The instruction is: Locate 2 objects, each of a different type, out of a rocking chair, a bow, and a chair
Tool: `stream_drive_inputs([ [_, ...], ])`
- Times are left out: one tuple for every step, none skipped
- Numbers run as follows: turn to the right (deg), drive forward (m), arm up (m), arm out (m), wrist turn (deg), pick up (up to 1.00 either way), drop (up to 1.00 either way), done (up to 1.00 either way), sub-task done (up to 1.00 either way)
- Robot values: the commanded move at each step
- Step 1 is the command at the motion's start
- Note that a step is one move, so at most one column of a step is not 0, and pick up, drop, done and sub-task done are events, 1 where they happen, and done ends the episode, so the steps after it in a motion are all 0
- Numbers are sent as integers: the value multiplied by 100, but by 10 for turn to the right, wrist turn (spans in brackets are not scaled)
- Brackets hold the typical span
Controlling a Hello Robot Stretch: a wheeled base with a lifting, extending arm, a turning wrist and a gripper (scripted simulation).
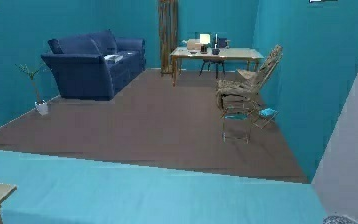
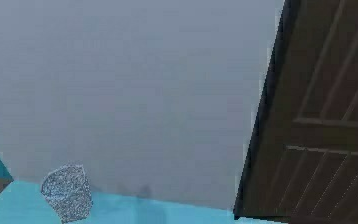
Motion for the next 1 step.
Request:
stream_drive_inputs([
  [0, 100, 0, 0, 0, 0, 0, 0, 0],
])
